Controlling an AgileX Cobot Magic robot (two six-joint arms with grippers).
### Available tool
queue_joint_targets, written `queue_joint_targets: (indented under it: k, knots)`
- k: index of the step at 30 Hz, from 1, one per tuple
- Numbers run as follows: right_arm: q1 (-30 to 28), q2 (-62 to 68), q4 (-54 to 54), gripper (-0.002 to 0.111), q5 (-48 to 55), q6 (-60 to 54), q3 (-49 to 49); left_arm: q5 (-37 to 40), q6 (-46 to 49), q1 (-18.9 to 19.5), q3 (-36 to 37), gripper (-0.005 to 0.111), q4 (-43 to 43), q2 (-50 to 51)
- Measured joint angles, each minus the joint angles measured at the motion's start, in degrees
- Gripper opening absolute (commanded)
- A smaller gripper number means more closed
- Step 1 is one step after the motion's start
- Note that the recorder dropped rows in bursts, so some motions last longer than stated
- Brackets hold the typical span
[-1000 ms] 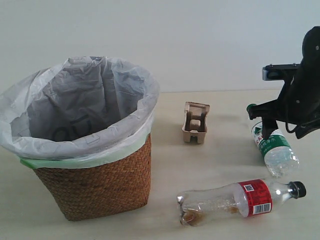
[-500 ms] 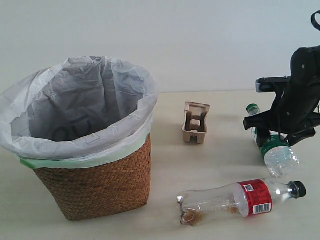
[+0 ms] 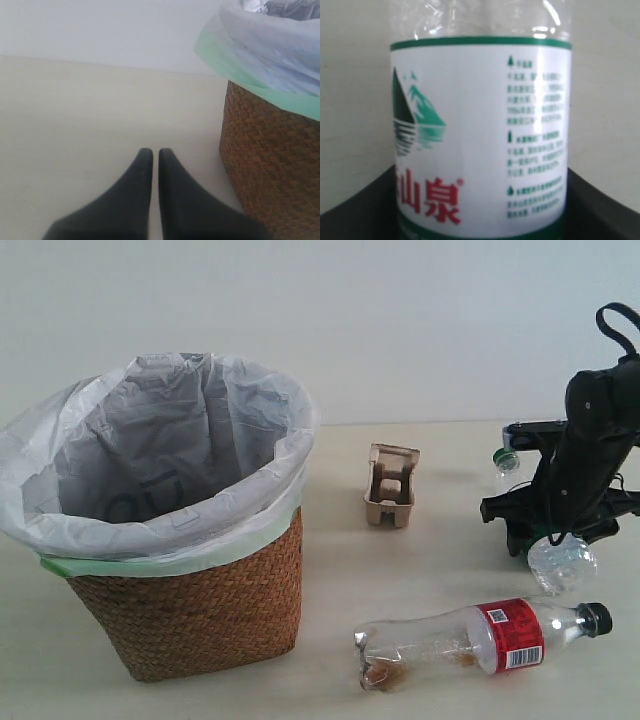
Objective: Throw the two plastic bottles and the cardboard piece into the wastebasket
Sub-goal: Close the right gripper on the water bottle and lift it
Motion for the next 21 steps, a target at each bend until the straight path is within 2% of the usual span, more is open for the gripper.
queue_joint_targets:
  k: [1,3,9,16,21]
  knots:
    - [0.0,0.2,-0.1,0.061,0.1,0.0,0.0,0.0,0.0,0.0,0.0,0.004,0.0,0.0]
    - [0.0,0.5,-0.1,0.051,-0.2,0.0,0.0,0.0,0.0,0.0,0.0,0.004,0.0,0.0]
    - [0.0,0.6,-0.5,-0.001,-0.5,0.0,-0.1,0.0,0.0,0.0,0.0,0.004,0.0,0.0]
    - [0.0,-0.9,-0.5,0.0,-0.8,0.2,-0.1,0.0,0.0,0.0,0.0,0.004,0.0,0.0]
    - [0.0,-6.9,-0.5,0.0,-3.4,-0.2,0.0,0.0,0.0,0.0,0.0,0.004,0.0,0.0]
